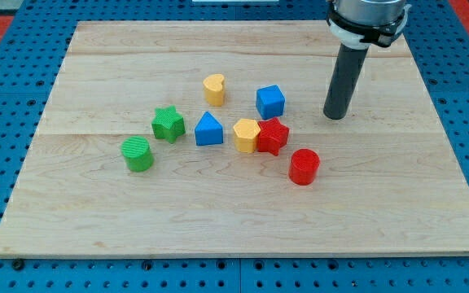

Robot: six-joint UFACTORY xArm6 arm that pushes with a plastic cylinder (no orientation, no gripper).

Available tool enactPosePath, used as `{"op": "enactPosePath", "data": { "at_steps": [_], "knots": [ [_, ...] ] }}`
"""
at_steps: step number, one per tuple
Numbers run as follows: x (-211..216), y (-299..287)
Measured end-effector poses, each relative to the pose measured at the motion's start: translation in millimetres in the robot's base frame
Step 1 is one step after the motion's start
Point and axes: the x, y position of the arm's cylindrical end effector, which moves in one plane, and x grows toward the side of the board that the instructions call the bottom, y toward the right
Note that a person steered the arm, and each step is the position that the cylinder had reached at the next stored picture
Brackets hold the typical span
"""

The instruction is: Move the blue cube right to the yellow heart

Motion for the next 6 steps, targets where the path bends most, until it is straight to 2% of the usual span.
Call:
{"op": "enactPosePath", "data": {
  "at_steps": [1,4,6],
  "knots": [
    [1,-22],
    [0,-135],
    [-28,-69]
  ]
}}
